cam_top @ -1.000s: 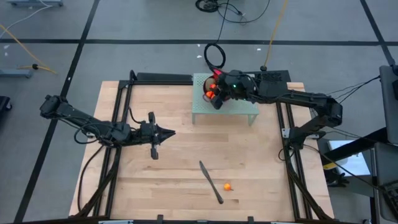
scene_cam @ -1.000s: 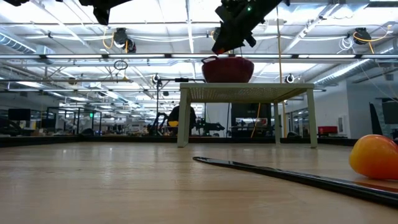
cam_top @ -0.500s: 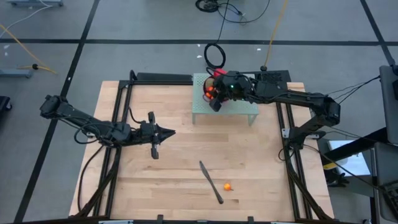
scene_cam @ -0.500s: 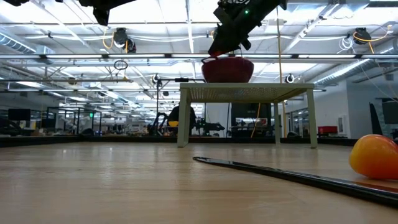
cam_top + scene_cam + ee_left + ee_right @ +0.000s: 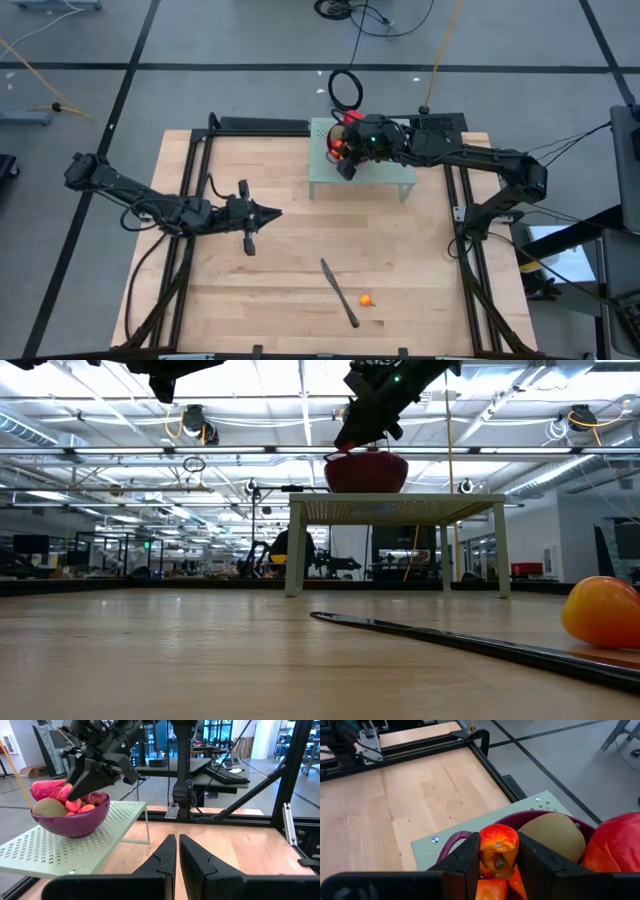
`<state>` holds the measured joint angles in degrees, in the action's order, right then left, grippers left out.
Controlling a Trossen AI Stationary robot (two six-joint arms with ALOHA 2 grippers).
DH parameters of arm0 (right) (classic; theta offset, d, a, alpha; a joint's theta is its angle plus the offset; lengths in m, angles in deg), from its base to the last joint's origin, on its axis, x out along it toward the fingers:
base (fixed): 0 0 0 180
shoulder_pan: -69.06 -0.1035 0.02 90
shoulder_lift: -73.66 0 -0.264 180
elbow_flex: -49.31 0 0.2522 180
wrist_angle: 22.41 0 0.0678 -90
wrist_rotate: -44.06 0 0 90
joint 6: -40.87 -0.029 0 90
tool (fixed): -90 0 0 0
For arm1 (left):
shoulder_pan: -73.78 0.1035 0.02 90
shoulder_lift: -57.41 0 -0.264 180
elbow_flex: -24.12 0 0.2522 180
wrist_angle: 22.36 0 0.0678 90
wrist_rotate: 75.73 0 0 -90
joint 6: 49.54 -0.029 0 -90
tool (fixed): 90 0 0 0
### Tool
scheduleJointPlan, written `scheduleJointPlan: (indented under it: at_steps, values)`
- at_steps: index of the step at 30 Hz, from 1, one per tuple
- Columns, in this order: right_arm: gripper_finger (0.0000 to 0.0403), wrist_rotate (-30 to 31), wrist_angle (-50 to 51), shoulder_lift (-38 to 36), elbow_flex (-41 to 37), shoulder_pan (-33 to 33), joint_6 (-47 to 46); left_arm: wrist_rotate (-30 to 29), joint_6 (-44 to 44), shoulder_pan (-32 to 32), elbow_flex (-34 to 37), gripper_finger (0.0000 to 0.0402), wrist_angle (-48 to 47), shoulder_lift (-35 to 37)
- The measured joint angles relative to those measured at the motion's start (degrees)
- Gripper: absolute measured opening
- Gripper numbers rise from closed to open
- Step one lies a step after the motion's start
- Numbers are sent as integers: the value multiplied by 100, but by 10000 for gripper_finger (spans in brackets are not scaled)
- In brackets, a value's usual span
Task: Pick & Place Fruit
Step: Put the orange pear into the violet strainer bowl on the shelf
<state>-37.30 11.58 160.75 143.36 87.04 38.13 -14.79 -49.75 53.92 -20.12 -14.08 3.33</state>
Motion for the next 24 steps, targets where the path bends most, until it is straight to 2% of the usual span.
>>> scheduleJointPlan:
  at_steps: [8, 17, 24]
  values:
    - [108, -286, 93, 102, -15, 2, 92, 0, 1, 0, 0, 21, 3, 0]
    - [160, -251, -106, 96, -10, 4, 171, 0, 8, 0, 0, 21, 11, 0]
    - [184, -252, -205, 93, -9, 4, 202, 0, 25, 0, 0, 21, 9, 0]
